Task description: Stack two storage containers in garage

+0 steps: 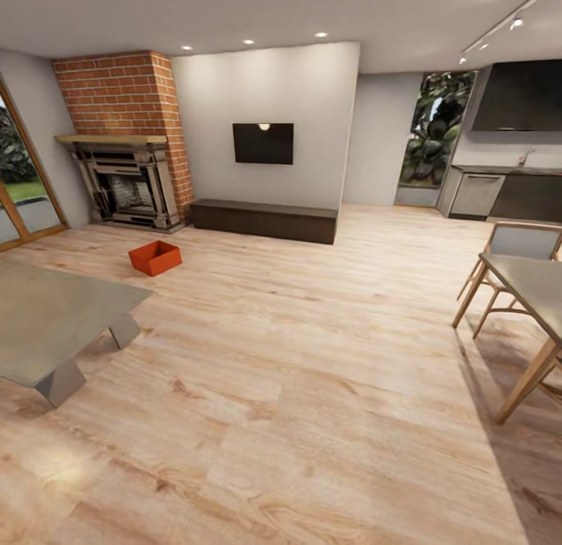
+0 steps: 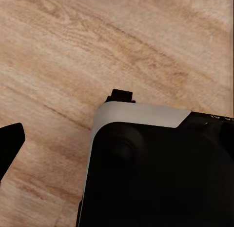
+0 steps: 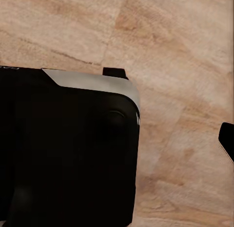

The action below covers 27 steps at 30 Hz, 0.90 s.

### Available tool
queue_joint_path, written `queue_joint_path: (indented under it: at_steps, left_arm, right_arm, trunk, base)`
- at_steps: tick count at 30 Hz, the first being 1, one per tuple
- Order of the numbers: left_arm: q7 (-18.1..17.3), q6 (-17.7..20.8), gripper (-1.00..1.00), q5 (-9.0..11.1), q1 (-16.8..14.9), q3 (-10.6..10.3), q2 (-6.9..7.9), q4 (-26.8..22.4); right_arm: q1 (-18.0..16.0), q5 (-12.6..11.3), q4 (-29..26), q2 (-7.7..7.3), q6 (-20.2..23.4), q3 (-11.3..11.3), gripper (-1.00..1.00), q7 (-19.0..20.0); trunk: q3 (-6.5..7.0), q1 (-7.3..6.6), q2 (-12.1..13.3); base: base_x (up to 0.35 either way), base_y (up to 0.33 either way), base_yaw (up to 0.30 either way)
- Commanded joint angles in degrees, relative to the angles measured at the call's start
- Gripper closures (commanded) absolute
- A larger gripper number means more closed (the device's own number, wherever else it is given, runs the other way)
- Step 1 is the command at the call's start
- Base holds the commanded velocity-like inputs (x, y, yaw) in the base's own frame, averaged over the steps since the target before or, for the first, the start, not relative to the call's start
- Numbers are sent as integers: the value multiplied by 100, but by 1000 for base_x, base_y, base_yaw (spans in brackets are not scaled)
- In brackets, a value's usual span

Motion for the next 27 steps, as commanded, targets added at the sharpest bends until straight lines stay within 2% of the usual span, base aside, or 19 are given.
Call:
queue_joint_path:
  at_steps: [1, 10, 27]
  left_arm:
    - [-1, -23, -100, 44, -4, 22, -1, 5]
    - [-1, -23, -100, 44, -4, 22, -2, 5]
    - [-1, -23, -100, 44, -4, 22, -1, 5]
  right_arm:
    - [-6, -52, 18, 5, -31, 48, -100, -2]
    - [-6, -52, 18, 5, -31, 48, -100, -2]
    - [-6, -52, 18, 5, -31, 48, -100, -2]
  trunk:
    - [-6, 3, -3]
    - [-6, 3, -3]
    - [-6, 3, -3]
  base:
    - [323, 0, 13]
    - [323, 0, 164]
    - [323, 0, 8]
